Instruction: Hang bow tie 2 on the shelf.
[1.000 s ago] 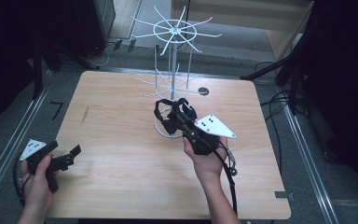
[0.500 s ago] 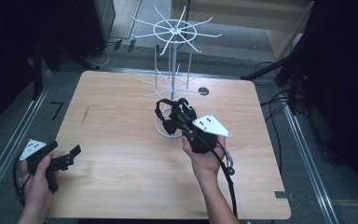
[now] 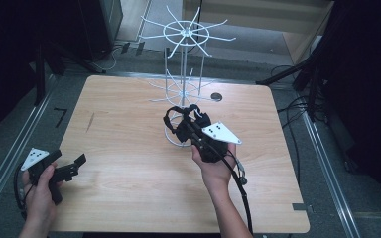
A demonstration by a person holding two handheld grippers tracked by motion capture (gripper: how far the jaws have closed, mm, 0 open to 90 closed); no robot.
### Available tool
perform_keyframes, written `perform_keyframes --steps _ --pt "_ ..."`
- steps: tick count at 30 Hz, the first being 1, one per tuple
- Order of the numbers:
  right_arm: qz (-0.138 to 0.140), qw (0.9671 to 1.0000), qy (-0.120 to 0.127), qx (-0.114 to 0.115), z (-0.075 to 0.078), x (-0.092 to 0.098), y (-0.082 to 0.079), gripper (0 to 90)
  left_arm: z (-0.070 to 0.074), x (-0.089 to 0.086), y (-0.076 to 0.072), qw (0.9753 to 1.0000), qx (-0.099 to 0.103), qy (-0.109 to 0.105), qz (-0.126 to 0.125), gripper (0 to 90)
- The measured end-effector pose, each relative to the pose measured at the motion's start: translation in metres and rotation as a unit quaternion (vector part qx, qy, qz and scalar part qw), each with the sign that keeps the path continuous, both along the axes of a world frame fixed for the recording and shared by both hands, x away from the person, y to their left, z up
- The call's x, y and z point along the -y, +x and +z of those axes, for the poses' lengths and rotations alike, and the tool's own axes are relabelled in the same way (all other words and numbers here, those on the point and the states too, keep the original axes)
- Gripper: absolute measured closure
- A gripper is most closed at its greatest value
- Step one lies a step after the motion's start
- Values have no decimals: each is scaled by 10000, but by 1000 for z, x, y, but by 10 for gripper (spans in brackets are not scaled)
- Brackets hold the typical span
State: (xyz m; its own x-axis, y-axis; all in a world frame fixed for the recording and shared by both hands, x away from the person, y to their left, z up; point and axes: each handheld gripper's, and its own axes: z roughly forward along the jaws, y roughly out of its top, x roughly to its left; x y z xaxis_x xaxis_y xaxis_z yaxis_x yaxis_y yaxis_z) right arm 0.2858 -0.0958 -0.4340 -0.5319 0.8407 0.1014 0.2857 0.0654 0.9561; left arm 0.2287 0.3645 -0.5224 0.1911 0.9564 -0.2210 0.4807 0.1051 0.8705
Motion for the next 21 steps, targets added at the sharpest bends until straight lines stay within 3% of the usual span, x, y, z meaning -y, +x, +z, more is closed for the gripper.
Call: perform_keyframes --steps 11,21 --pt "139 9998 68 -106 -3 1 2 747 0 0 0 10000 2 4 -1 0" --pt "281 9993 39 -247 -8 6 2 600 0 0 0 10000 4 -2 -1 0"
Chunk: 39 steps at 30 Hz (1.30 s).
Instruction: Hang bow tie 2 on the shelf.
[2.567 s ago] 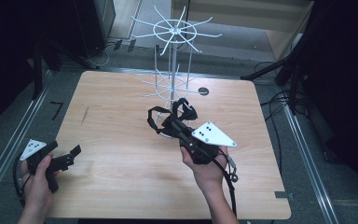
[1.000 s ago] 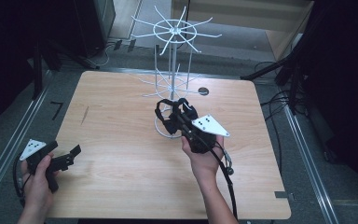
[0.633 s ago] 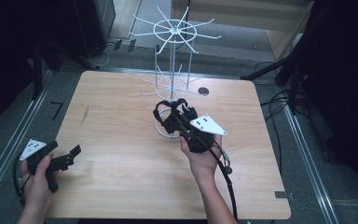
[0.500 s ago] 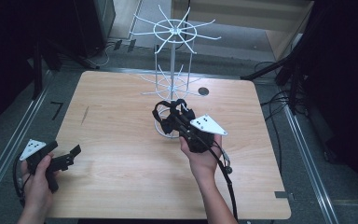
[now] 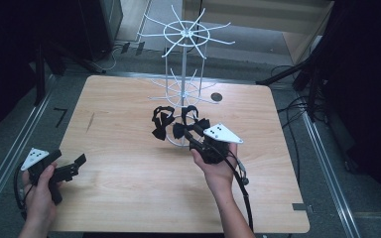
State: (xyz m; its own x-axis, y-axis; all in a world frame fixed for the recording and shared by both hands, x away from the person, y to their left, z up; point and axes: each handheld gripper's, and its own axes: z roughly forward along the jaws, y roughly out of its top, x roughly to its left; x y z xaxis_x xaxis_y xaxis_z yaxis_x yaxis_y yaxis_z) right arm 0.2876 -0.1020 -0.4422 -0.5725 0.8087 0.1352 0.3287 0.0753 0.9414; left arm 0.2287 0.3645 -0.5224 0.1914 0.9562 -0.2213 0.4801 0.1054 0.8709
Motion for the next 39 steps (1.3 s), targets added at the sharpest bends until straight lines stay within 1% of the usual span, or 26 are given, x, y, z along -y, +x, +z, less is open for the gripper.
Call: perform_keyframes --steps 1,6,7,9,10,13,14,16,18,20,24,28,29,32,39 --pt "2 10000 -20 -50 -1 2 0 567 0 0 0 10000 0 1 0 0" --pt "-28 9998 -145 -108 -5 8 0 463 0 0 0 10000 -4 16 -2 0" --pt "-41 9997 -176 -156 -6 10 0 406 0 0 0 10000 2 15 2 0" --pt "-95 9996 -170 -228 -8 14 0 347 0 0 0 10000 1 18 4 0" --pt "-99 9995 -164 -240 -9 16 0 317 0 0 0 10000 -3 19 0 0" --pt "-112 9993 -254 -246 -11 23 -2 212 0 0 0 10000 2 7 7 0" --pt "-115 9992 -281 -247 -12 25 -2 193 0 0 0 10000 7 4 12 0" --pt "-119 9989 -330 -324 -13 29 -4 146 0 0 0 10000 0 9 9 0" --pt "-129 9987 -347 -358 -14 33 -5 144 0 1 0 10000 4 13 14 0" --pt "-120 9986 -298 -413 -14 38 -5 141 0 1 0 10000 4 17 16 0" --pt "-181 9986 -215 -443 -15 47 -7 119 0 1 0 10000 3 27 9 0" --pt "-218 9985 -211 -462 -18 56 -9 73 0 1 0 10000 -1 56 -4 0" --pt "-276 9982 -219 -487 -18 58 -9 61 0 2 0 10000 -2 60 -6 0" --pt "-369 9976 -235 -528 -20 64 -9 55 0 2 0 10000 -5 79 -7 0" --pt "-487 9967 -264 -599 -26 80 -12 55 0 2 0 9999 -16 127 -22 0"
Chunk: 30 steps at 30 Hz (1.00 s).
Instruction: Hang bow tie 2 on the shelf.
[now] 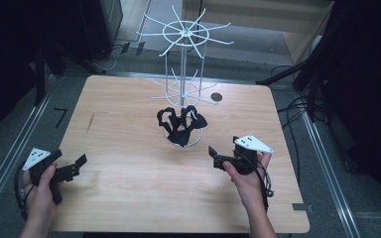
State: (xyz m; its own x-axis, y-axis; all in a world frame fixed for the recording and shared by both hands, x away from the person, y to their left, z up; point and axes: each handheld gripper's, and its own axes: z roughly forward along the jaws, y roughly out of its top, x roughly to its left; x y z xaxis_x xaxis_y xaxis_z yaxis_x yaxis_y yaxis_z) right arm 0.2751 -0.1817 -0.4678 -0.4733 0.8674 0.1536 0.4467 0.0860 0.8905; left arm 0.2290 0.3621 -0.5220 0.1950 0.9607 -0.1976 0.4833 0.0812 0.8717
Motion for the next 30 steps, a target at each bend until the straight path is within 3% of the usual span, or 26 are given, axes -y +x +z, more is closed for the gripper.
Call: perform_keyframes --steps 30 --pt "-626 9978 146 -174 -37 95 -18 67 0 2 1 10000 -51 67 -16 0"
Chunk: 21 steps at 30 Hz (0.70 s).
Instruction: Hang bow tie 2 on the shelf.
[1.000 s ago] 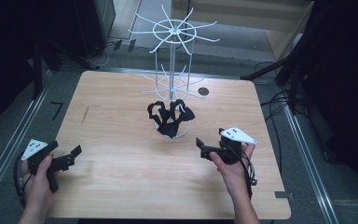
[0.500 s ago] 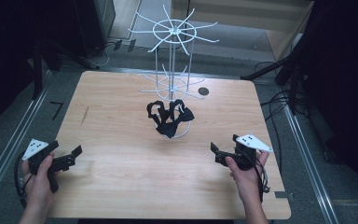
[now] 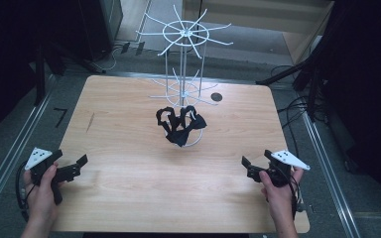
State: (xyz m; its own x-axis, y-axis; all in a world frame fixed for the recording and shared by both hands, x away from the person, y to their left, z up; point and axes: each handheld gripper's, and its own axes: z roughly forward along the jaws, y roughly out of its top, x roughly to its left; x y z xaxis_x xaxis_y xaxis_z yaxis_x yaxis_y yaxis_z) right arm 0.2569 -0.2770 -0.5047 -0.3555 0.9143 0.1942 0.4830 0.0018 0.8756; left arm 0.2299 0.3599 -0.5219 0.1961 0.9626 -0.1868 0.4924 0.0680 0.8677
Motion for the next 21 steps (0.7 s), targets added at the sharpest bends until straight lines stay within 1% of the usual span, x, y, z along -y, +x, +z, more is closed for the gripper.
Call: perform_keyframes --steps 6,16,19,20,21 --pt "-149 9999 44 -40 -8 20 -2 69 0 1 0 9999 5 62 84 0" --pt "-445 9988 205 -66 -19 66 -8 71 0 3 0 9998 5 142 115 0" --pt "-511 9986 113 -65 -23 75 -9 72 0 2 0 9998 -3 176 132 0" --pt "-527 9986 50 -89 -25 79 -10 73 0 2 0 9998 0 179 133 0" --pt "-541 9985 43 -112 -27 81 -10 74 0 2 0 9997 1 193 142 0"
